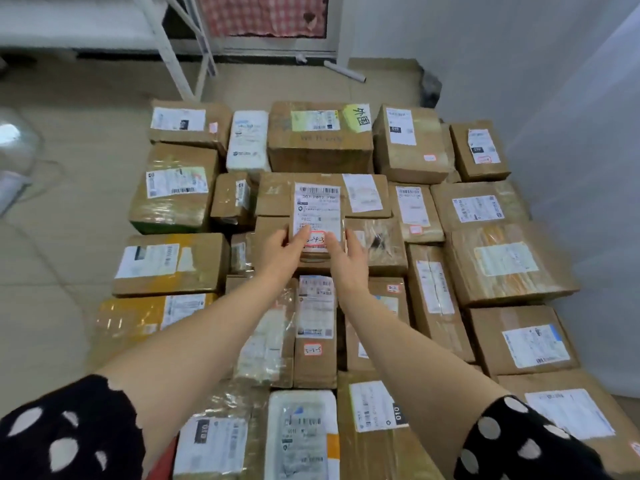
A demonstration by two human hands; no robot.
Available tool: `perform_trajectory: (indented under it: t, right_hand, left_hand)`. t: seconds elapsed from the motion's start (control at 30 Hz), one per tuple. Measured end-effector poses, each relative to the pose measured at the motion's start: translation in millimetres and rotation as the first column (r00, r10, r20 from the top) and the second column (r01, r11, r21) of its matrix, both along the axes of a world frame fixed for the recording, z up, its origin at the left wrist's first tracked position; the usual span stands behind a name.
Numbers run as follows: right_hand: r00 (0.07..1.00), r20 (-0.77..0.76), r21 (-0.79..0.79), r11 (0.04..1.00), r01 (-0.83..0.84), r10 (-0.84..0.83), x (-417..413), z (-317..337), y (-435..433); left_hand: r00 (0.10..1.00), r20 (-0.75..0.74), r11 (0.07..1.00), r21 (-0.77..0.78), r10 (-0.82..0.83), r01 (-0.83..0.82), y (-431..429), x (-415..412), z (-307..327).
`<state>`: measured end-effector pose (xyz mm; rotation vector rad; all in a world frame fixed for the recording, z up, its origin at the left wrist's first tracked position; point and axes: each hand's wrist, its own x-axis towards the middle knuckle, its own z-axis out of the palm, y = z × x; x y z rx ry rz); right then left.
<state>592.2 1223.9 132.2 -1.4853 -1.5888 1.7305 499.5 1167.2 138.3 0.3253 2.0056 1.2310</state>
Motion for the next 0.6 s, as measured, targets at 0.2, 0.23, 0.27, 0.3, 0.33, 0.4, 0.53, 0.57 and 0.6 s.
perform_trajectory:
  t: [0.2,0.23,0.27,0.3,0.33,0.4,0.53,0.57,0.6]
  right_hand:
    - [0.937,0.177,0.068,0.946,-0.316,0.300,-109,-18,-43]
    - [0.921,0.204,0.075,0.932,-0.353,0.333,-123,-23,-46]
    - [0.902,0.233,0.075,0.918,-0.390,0.364,-136,-30,-49]
    - [0.878,0.272,0.076,0.901,-0.427,0.393,-147,-37,-51]
    - [0.850,0.316,0.078,0.882,-0.465,0.421,-155,-41,-54]
    - [0.809,0.379,0.095,0.851,-0.516,0.449,-166,-50,-56]
    - [0.793,0.452,0.112,0.856,-0.505,0.408,-170,-67,-53]
    - [0.788,0.470,0.113,0.858,-0.501,0.398,-169,-71,-52]
    - [0.782,0.487,0.115,0.859,-0.499,0.390,-169,-74,-52]
  left_hand:
    - [0.981,-0.072,0.981,-0.050,0.183,-0.186,-61,-97,-13]
    - [0.979,-0.082,0.978,-0.078,0.187,-0.194,-67,-108,-18]
    - [0.977,-0.083,0.974,-0.099,0.195,-0.203,-73,-119,-24]
    - [0.976,-0.077,0.971,-0.113,0.204,-0.212,-77,-128,-31]
    - [0.974,-0.071,0.967,-0.124,0.213,-0.221,-80,-135,-38]
    - [0.975,-0.082,0.962,-0.163,0.209,-0.220,-82,-145,-50]
    - [0.983,-0.138,0.964,-0.221,0.117,-0.146,-77,-149,-66]
    - [0.986,-0.142,0.964,-0.234,0.093,-0.125,-75,-148,-69]
    - [0.987,-0.141,0.964,-0.241,0.076,-0.109,-73,-146,-71]
